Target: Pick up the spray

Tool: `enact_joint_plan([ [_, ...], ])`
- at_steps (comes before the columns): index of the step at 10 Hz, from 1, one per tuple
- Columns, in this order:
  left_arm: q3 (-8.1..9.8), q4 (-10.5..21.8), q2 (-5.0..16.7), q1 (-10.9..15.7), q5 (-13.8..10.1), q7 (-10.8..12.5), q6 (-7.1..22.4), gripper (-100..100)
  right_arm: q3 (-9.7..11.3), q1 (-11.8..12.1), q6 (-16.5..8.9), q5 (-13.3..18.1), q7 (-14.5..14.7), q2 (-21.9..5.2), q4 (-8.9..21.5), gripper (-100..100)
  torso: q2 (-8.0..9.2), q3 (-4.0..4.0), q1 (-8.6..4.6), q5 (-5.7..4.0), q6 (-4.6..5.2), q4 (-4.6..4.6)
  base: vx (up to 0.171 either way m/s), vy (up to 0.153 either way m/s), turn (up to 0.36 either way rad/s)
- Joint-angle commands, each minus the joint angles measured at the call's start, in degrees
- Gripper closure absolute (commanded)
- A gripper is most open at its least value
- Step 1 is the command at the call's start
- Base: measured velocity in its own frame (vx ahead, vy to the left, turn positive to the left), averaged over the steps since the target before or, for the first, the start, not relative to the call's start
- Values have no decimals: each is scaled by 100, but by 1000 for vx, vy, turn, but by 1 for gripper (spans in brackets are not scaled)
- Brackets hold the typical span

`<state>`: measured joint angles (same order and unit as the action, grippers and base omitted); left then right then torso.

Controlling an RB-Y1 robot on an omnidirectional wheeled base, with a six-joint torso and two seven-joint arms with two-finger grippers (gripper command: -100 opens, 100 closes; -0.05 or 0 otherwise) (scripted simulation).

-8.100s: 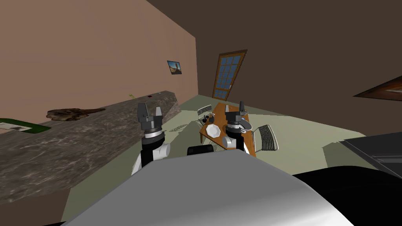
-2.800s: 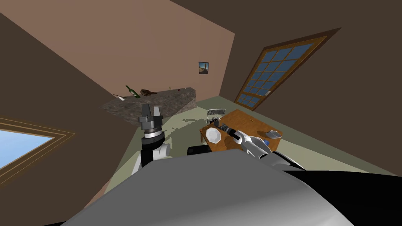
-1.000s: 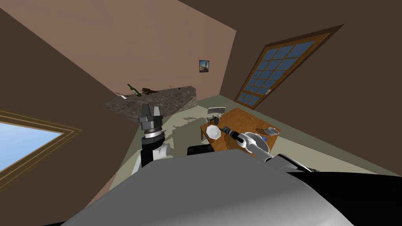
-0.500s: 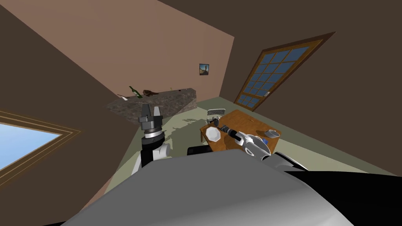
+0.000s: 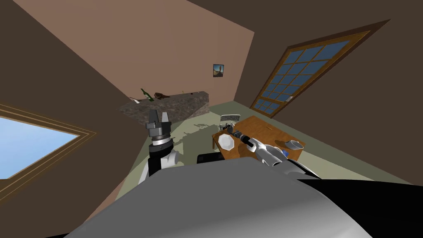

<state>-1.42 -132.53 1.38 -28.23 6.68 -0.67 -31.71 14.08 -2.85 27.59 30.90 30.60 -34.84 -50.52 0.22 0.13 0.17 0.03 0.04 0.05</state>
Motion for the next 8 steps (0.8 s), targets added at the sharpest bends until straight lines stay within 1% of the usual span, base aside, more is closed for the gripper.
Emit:
enact_joint_plan([
  [1,0,0,0,0,0,0,0,0,-286,-27,-33,-71,286,3,31,-100,0,0,0,0,0,0,-52,28,170],
  [2,0,0,0,-1,0,0,0,0,-487,-27,-33,-71,431,3,31,-100,-3,-2,-5,-1,2,0,-28,15,92],
  [3,1,0,0,-1,0,0,0,0,-667,-27,-33,-71,431,3,31,-100,-10,-5,-10,-2,3,-2,-41,23,135],
  [4,0,0,0,-1,0,0,0,0,-729,-27,-33,-71,431,3,31,-100,-8,-5,-9,-2,2,-2,-70,38,228],
  [6,1,0,0,-1,0,0,0,0,-729,-27,-33,-71,431,3,31,-100,-6,-3,-8,-2,3,-1,-43,23,141],
  [8,1,0,0,-1,0,0,0,0,-729,-27,-33,-71,431,3,31,-100,-10,-6,-12,-3,4,-2,-22,12,72],
])
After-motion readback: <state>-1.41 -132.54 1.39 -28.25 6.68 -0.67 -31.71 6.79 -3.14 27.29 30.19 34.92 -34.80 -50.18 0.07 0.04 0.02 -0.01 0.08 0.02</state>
